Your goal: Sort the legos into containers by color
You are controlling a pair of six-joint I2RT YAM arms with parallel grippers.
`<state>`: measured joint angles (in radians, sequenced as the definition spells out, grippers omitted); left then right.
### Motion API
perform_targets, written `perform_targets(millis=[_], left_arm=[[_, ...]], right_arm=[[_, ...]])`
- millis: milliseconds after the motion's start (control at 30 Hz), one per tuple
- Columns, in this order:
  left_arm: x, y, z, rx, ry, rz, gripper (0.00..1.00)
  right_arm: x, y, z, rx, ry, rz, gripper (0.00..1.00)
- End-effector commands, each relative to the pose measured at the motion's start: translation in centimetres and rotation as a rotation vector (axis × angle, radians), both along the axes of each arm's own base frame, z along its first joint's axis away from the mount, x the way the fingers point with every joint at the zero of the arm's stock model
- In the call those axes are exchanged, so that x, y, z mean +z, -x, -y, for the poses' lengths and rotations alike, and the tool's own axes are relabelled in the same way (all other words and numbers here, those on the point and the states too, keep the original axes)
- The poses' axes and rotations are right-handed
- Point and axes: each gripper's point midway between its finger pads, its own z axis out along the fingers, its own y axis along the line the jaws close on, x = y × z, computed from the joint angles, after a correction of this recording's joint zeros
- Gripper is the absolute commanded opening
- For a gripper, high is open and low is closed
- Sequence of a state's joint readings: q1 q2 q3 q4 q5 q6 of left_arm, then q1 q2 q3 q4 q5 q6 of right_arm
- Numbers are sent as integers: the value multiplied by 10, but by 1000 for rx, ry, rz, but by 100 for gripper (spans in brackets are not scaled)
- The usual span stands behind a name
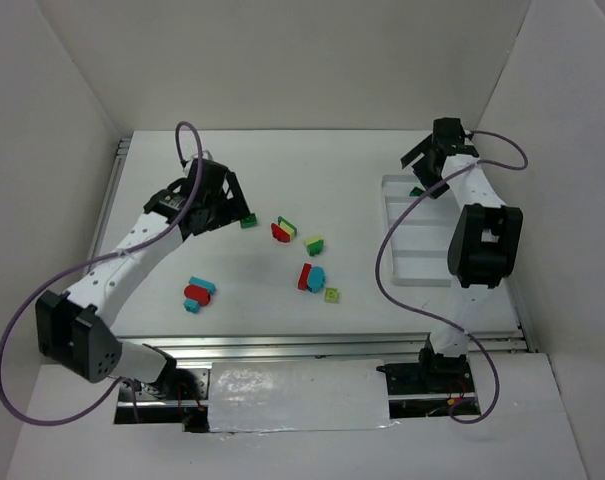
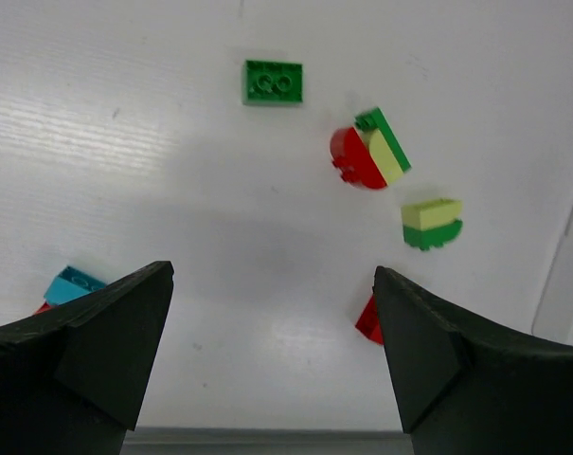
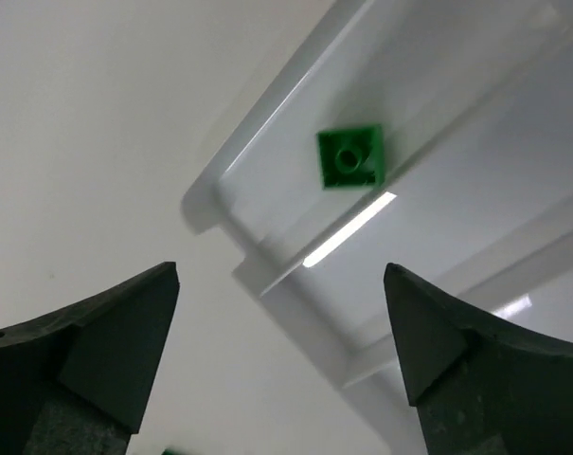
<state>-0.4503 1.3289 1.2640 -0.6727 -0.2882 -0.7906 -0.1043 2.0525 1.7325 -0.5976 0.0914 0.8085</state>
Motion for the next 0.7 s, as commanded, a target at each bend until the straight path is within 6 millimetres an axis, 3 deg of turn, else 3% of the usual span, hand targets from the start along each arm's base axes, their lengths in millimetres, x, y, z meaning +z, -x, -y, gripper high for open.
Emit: perform_targets(millis=[0,33,67,133,200,300,367,400,500,667], left_arm=[[-8,-36,0,1,-11,-16,99],[-3,-48,-1,12,-11,-15,99],[-29,-55,-1,16,-45,-89,99],[-51,-73,3,3,-70,-139,99],[-66,-82,5,0,-89,-176,99],[-89,-98,6,18,-111,-227,98],[-102,-105,5,41,-131,-257,99],[-108,-104,3,52,-145,-277,99],[-125,-111,1,59,-160,-290,99],[-151,-117,4,42,-167,-329,98]], right_arm=[[104,20,-49,158,71,211,100],[122,37,-68,225,98,245,100],[129,49,-96,300,104,260,100],[138,82,-120,390,137,286,100],[138,109,-157,501,124,307,100],[125,161,-188,626,57,350,100],[117,177,-196,664,26,350,100],[102,188,-200,680,11,321,100],[102,210,-202,706,-10,347,100],[96,224,-198,717,10,347,99]])
